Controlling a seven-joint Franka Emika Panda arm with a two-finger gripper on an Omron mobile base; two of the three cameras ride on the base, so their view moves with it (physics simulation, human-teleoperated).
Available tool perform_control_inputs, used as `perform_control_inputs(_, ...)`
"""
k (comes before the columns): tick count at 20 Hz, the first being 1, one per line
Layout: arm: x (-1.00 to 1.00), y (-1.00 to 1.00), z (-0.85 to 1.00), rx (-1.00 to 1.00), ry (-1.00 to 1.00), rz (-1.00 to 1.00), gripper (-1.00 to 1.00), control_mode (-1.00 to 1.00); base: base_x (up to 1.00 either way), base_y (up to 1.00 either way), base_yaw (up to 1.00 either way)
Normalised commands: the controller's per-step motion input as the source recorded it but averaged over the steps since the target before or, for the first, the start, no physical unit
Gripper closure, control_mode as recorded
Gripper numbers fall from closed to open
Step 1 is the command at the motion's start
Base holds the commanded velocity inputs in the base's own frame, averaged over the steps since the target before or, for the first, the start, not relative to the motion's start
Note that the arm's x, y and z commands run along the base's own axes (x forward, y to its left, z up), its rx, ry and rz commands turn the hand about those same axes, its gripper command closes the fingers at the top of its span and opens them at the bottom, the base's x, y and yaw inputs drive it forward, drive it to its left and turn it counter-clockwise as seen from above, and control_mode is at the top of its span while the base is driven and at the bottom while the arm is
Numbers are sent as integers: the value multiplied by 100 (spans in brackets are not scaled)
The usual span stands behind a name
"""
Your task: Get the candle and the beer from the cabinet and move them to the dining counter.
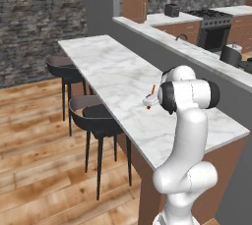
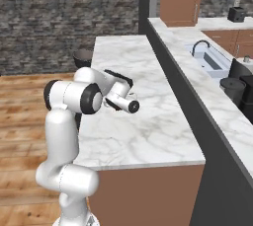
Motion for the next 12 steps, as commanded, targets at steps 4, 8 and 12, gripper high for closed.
perform_control_inputs(4, 13, 2, -30, 0, 0, 0, 100, -100, 0, 0, 0)
perform_control_inputs(8, 5, 0, -7, 0, 0, 0, 100, -100, 0, 0, 0)
perform_control_inputs(12, 0, 0, 0, 0, 0, 0, 100, -100, 0, 0, 0)
